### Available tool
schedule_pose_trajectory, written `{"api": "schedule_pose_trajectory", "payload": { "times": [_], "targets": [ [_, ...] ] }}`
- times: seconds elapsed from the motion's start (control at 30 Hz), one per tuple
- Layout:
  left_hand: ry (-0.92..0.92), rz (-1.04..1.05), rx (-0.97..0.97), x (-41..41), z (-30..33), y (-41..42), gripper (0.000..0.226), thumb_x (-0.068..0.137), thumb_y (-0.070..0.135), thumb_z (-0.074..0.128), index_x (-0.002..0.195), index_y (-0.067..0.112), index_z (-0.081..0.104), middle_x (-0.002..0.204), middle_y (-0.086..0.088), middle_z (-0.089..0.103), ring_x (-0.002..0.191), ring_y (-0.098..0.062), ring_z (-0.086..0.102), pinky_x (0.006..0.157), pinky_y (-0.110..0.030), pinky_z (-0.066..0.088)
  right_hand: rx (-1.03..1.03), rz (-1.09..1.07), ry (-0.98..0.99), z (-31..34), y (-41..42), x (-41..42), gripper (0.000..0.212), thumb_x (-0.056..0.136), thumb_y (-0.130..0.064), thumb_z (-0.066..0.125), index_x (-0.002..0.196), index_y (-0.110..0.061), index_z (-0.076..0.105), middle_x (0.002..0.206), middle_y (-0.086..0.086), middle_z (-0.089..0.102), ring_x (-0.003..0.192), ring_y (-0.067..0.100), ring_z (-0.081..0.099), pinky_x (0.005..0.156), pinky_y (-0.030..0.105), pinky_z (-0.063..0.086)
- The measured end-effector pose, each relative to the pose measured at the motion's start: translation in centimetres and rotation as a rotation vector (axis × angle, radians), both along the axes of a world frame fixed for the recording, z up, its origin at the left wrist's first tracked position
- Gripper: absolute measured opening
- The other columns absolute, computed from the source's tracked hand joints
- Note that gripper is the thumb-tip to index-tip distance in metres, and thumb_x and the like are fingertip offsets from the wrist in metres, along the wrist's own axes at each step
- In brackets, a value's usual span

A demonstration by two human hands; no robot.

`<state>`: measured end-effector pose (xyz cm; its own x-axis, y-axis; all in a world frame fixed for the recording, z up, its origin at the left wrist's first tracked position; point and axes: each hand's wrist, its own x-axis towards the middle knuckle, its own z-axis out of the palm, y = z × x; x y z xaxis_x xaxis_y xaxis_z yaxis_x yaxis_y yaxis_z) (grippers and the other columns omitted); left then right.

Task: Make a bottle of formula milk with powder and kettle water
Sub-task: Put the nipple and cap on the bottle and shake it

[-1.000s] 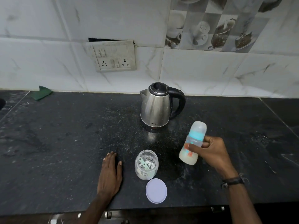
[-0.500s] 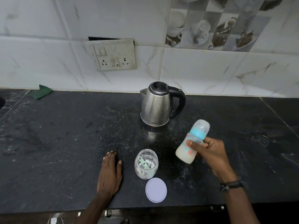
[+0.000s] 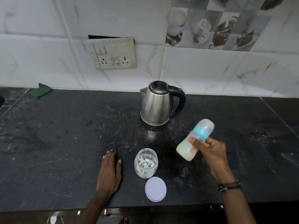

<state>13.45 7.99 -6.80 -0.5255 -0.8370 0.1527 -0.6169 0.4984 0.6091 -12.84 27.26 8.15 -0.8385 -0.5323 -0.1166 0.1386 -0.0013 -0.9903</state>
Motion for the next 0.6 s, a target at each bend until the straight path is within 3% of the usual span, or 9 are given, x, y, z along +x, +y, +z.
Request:
{"api": "schedule_pose_trajectory", "payload": {
  "times": [0.07,0.17,0.23,0.3,0.4,0.53,0.6],
  "targets": [
    [-0.008,0.003,0.013,-0.1,0.0,0.1,0.052,0.097,0.032,0.041,0.137,0.0,0.049,0.145,-0.018,0.048,0.139,-0.031,0.04,0.118,-0.046,0.03,-0.041,-0.093,-0.052,-0.1,0.0,-0.1,0.019,0.079,-0.012,0.078,0.095,-0.004,0.073,0.079,0.001,0.078,0.068,0.009,0.073,0.054,0.018,0.055],
    [-0.003,0.004,0.005,0.0,0.0,0.0,0.051,0.096,0.031,0.042,0.136,0.0,0.049,0.144,-0.018,0.049,0.138,-0.032,0.042,0.117,-0.046,0.03,0.034,0.091,0.003,-0.5,0.2,0.6,0.031,0.07,-0.008,0.081,0.1,-0.004,0.074,0.086,0.005,0.078,0.077,0.014,0.075,0.062,0.021,0.057],
    [0.0,0.0,0.001,0.0,0.1,0.0,0.052,0.096,0.032,0.041,0.137,0.0,0.049,0.145,-0.018,0.049,0.138,-0.031,0.041,0.117,-0.046,0.03,-0.05,0.018,-0.021,-0.8,0.3,0.6,0.035,0.067,-0.014,0.08,0.101,-0.004,0.073,0.089,0.007,0.078,0.079,0.015,0.075,0.063,0.023,0.058],
    [-0.012,-0.001,0.009,0.0,0.2,0.1,0.052,0.096,0.032,0.041,0.137,0.0,0.049,0.145,-0.018,0.049,0.138,-0.031,0.041,0.117,-0.047,0.03,-0.101,-0.079,-0.069,-0.5,0.3,0.2,0.028,0.074,-0.014,0.079,0.1,-0.006,0.073,0.087,0.004,0.078,0.077,0.013,0.074,0.062,0.023,0.059],
    [-0.01,0.002,0.008,0.0,0.2,0.1,0.052,0.096,0.032,0.041,0.137,0.0,0.049,0.145,-0.018,0.048,0.138,-0.032,0.041,0.117,-0.048,0.03,0.027,0.088,0.018,0.1,0.1,0.4,0.023,0.076,0.0,0.078,0.097,-0.007,0.073,0.081,0.001,0.078,0.072,0.01,0.074,0.06,0.02,0.057],
    [-0.005,-0.001,0.006,0.0,0.1,0.1,0.052,0.096,0.032,0.041,0.137,0.0,0.049,0.145,-0.018,0.048,0.139,-0.032,0.04,0.117,-0.047,0.03,-0.083,-0.122,-0.023,0.4,0.0,-0.1,0.013,0.081,-0.011,0.077,0.093,-0.01,0.073,0.077,-0.003,0.077,0.066,0.006,0.072,0.053,0.017,0.054],
    [-0.005,0.002,0.007,0.0,0.1,0.2,0.052,0.096,0.031,0.042,0.136,-0.001,0.05,0.144,-0.019,0.049,0.138,-0.033,0.041,0.117,-0.048,0.03,-0.005,-0.037,0.023,0.4,-0.3,0.0,0.017,0.078,-0.006,0.078,0.094,-0.009,0.073,0.079,-0.001,0.078,0.069,0.009,0.073,0.055,0.018,0.055]
  ]
}}
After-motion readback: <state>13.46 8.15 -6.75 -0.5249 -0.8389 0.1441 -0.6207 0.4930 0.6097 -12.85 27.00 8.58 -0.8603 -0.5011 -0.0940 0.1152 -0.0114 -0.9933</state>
